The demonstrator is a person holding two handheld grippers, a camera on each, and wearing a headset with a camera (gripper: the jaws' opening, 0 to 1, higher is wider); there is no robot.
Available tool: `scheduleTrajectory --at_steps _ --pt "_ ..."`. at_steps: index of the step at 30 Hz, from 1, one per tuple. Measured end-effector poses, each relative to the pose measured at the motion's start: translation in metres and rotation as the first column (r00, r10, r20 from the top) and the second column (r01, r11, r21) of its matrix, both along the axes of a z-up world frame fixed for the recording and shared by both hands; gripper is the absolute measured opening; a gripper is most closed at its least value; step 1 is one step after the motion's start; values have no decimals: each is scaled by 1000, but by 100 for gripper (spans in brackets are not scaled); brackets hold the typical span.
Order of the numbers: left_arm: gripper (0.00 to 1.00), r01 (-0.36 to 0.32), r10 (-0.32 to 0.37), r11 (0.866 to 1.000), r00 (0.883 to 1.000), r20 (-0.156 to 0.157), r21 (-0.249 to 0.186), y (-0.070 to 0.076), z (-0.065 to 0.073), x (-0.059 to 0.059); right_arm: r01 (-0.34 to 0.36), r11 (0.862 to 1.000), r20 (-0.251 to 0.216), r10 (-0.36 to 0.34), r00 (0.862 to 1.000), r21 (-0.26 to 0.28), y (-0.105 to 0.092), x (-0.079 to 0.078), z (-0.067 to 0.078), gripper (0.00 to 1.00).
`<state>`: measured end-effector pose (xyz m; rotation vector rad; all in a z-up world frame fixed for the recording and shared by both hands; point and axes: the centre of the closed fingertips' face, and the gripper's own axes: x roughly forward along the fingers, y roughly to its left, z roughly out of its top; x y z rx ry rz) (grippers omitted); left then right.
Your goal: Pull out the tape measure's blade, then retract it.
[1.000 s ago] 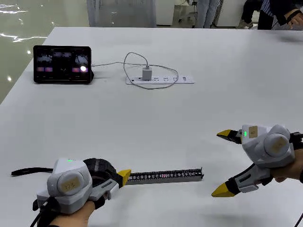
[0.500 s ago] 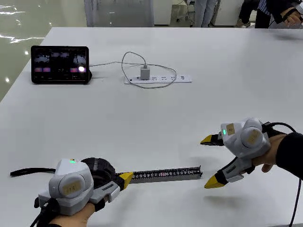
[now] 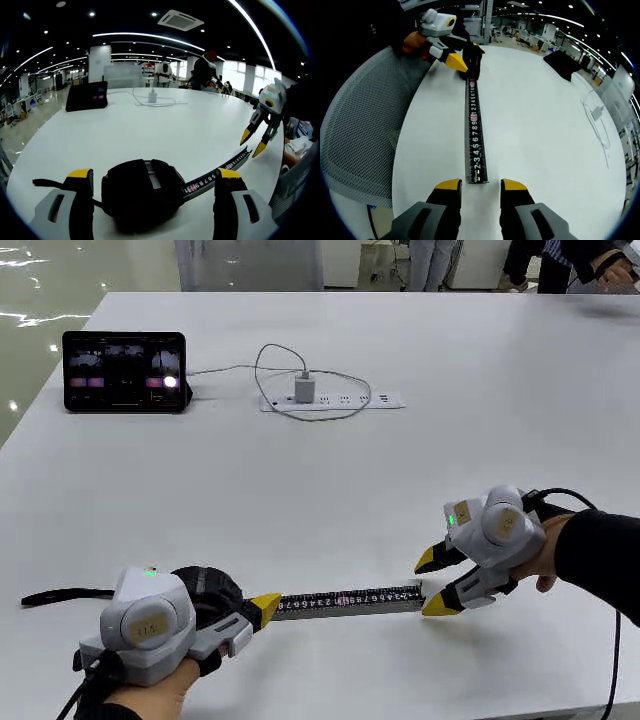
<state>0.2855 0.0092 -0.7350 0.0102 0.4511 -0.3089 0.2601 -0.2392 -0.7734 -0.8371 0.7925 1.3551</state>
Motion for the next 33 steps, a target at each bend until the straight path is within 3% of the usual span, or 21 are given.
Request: scheduleTrajectory --at_steps 9,17,23,25,33 --pt "98 -25 25 1000 1000 -5 -10 4 0 1 -7 1000 -29 7 1000 -11 5 -2 -4 16" --pt "86 -45 45 999 999 -6 -28 7 0 1 -20 1000 -32 20 999 -20 6 -4 -6 12" --pt "78 -49 49 999 998 -32 -10 9 -5 0 5 999 -38 -7 999 -43 6 -5 -8 12" --pt "73 -61 60 998 997 -54 -17 10 -7 -1 8 999 -46 -11 999 -49 6 -4 -8 11" --pt "64 -69 69 998 995 -79 1 12 -9 0 10 994 -53 -16 998 -112 7 -4 -9 11"
